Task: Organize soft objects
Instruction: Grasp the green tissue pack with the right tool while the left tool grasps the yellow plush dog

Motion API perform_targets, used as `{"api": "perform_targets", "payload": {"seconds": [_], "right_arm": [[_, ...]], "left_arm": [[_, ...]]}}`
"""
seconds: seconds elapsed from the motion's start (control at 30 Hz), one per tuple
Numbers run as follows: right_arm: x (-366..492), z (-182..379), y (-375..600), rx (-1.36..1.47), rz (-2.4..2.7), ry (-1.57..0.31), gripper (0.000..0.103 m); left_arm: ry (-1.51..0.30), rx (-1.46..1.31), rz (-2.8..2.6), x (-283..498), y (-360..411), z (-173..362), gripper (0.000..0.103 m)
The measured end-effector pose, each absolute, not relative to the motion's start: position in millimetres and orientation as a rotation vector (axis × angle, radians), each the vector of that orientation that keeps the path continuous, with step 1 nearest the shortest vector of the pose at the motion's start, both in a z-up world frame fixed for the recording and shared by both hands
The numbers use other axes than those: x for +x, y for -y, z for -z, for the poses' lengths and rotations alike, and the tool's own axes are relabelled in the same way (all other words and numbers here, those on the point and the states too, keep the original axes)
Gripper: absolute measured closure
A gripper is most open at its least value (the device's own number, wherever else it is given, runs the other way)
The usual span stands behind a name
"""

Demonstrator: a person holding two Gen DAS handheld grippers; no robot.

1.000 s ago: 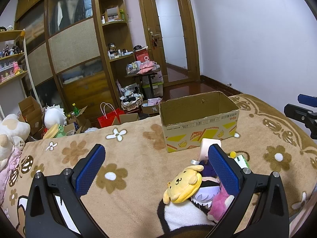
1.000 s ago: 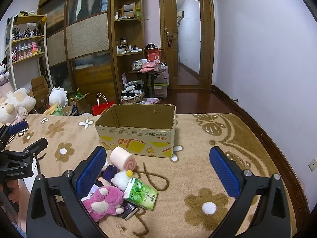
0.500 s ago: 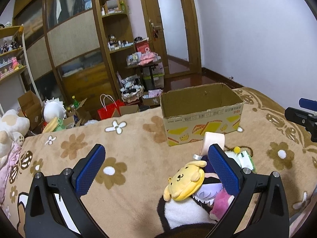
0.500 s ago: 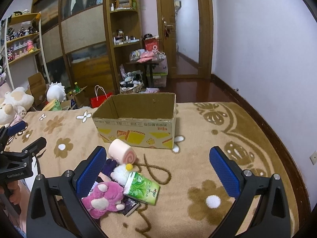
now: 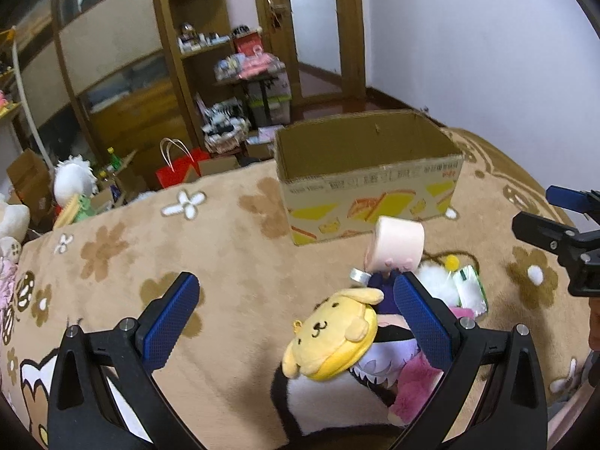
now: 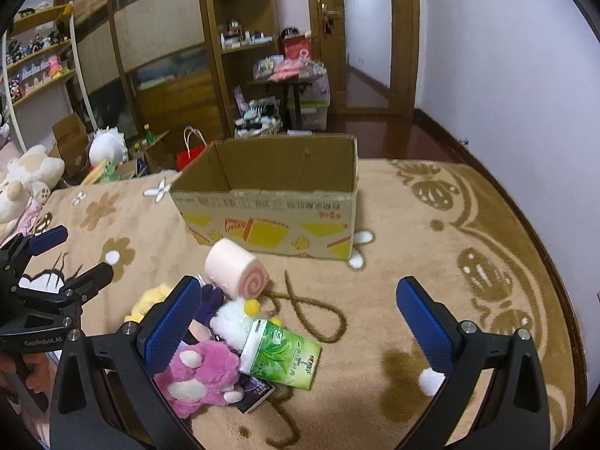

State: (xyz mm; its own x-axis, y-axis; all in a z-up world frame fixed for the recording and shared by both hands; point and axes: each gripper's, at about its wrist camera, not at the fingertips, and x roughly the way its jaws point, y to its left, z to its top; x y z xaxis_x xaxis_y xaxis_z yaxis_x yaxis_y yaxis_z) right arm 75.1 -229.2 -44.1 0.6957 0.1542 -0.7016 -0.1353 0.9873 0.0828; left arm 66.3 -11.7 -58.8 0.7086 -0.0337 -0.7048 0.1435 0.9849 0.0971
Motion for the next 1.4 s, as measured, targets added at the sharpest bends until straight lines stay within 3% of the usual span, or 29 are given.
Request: {"api": "perform_targets", "payload": {"seconds": [0.87,0.97,1.07,1.23,1.4], "right_arm": [[122,151,231,0.100,-0.198,-1.128,0.000],[124,160,229,0.114,-0.215,-1.169,0.014],[126,166,231,0.166,-0.238,-1.201,0.023],[124,166,229,0.151,-0.244,-1.203,0.024],[124,159,225,0.094,-0.231,-1.176,0.024]], "left_arm": [[-1.085,0.160,0.197,117,28,145,0.001],[-1.100,0.165,0.201,119,30,150,0.001],[-1.115,0.124,0.222,121,29,152,0.010],[-1.173,-0.004,0.264,125,19,156,0.033],[-1.182,-0.051,0.266,127,15,155,0.042]]}}
